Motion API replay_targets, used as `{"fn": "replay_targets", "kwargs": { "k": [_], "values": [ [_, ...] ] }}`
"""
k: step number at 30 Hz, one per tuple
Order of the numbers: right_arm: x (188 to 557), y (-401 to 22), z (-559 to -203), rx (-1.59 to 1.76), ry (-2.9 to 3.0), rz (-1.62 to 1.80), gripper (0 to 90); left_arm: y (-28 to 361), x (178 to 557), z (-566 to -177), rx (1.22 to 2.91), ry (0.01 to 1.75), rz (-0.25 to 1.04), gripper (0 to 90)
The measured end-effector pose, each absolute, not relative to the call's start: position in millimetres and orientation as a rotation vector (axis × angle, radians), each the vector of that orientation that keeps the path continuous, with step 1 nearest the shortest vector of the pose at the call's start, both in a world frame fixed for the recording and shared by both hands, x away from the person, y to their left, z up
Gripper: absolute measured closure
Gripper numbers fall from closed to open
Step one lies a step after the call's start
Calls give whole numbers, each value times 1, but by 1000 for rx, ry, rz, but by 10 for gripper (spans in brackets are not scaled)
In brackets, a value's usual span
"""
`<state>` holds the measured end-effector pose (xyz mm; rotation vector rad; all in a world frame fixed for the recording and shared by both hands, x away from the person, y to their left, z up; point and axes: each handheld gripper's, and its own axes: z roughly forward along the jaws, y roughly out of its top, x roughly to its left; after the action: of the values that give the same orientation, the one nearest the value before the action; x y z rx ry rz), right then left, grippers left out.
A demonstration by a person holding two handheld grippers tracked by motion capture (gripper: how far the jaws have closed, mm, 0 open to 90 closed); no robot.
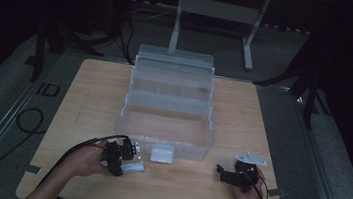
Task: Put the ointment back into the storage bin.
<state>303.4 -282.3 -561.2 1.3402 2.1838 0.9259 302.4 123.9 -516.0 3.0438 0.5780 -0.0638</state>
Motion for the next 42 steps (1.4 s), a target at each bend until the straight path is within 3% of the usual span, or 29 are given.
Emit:
{"fn": "replay_targets", "kwargs": {
  "k": [22, 42],
  "values": [
    [303, -282, -561, 1340, 2184, 925, 128, 123, 303, -516, 3046, 549, -56, 707],
    [303, -282, -561, 1341, 2184, 926, 128, 135, 293, -488, 3013, 451, -42, 709]
  ]
}}
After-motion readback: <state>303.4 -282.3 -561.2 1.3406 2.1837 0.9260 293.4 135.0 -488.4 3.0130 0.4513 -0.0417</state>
